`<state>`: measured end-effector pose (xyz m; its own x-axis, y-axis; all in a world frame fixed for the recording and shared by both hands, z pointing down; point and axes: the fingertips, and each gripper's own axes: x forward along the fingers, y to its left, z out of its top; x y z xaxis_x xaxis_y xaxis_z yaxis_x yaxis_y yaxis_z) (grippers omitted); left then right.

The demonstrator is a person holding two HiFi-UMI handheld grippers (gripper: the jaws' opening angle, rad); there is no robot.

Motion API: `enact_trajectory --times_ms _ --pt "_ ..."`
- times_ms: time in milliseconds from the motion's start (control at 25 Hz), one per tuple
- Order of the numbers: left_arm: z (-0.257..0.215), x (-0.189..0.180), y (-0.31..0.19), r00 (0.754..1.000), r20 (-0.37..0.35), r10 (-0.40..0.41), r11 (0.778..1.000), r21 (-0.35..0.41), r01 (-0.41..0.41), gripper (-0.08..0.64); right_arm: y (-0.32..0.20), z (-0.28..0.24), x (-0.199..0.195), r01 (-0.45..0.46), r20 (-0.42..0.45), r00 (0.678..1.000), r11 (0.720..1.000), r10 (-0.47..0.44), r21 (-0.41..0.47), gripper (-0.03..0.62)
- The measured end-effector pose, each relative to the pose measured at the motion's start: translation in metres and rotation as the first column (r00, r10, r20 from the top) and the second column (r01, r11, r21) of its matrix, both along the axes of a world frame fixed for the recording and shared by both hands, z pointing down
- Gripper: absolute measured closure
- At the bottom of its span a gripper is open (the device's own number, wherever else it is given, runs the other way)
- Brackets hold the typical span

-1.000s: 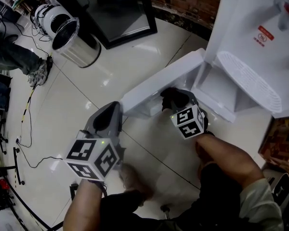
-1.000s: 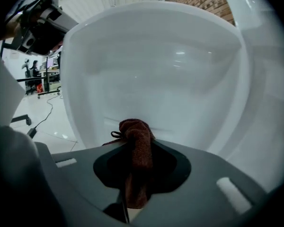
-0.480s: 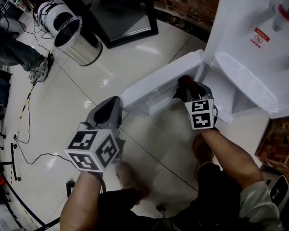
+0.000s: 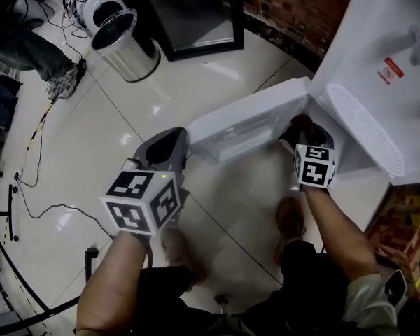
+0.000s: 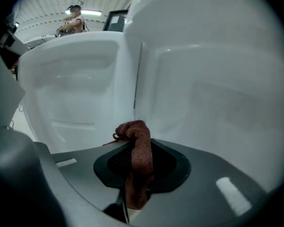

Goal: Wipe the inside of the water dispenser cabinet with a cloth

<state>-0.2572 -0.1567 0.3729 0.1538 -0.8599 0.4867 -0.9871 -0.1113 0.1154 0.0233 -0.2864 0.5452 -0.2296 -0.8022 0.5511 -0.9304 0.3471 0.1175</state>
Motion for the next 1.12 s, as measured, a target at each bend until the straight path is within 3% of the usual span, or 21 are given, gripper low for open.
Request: enact_trajectory --times_ms 320,440,520,600,640,760,840,920,960,1000,1040,1120 --pt "-0.002 -0.004 -0.002 1.0 0.0 -0.004 1.0 0.003 0.004 0.56 0.006 0.002 -0.009 0.038 0.018 0.999 0.999 -0.038 -0.007 0.506" --pt "-0.001 -0.004 -0.002 1.0 0.001 -0.005 1.0 0.001 0.005 0.56 0.022 0.008 -0.032 0.122 0.017 0.992 0.992 -0.121 -0.038 0.506" --pt "-0.001 -0.003 -0.002 1.0 0.0 -0.004 1.0 0.0 0.004 0.56 0.04 0.008 -0.062 0.234 0.024 0.972 0.971 -0.233 -0.04 0.505" --pt "-0.001 -0.003 -0.002 1.0 -0.001 -0.001 1.0 0.001 0.001 0.56 0.068 0.006 -0.103 0.405 0.051 0.914 0.914 -0.403 -0.032 0.506" --pt "-0.001 -0.003 -0.002 1.0 -0.002 0.0 1.0 0.002 0.0 0.56 0.087 0.005 -0.126 0.504 0.072 0.863 0.863 -0.501 -0.032 0.505" --pt "-0.001 -0.002 -0.003 1.0 -0.006 0.003 1.0 0.003 -0.003 0.56 0.15 0.004 -0.186 0.756 0.101 0.652 0.654 -0.751 -0.023 0.505" --pt "-0.001 -0.002 -0.002 1.0 -0.006 0.003 1.0 0.005 -0.003 0.56 0.186 0.007 -0.212 0.857 0.07 0.516 0.516 -0.854 -0.016 0.506" --pt "-0.001 -0.002 -0.002 1.0 -0.008 0.004 1.0 0.006 -0.004 0.56 0.209 0.018 -0.23 0.91 0.024 0.414 0.413 -0.91 -0.029 0.506" --pt "-0.001 -0.001 -0.001 1.0 -0.008 0.005 1.0 0.006 -0.005 0.56 0.215 0.025 -0.237 0.923 0.001 0.383 0.383 -0.924 -0.041 0.506" --pt "-0.001 -0.001 0.0 1.0 -0.009 0.006 1.0 0.006 -0.006 0.56 0.216 0.031 -0.243 0.927 -0.021 0.372 0.373 -0.928 -0.051 0.508" --pt "-0.001 -0.001 0.0 1.0 -0.01 0.008 1.0 0.006 -0.008 0.56 0.212 0.037 -0.247 0.922 -0.04 0.381 0.383 -0.924 -0.058 0.508" --pt "-0.002 -0.001 0.001 1.0 -0.013 0.012 1.0 0.007 -0.012 0.56 0.194 0.042 -0.252 0.897 -0.062 0.435 0.439 -0.898 -0.062 0.509"
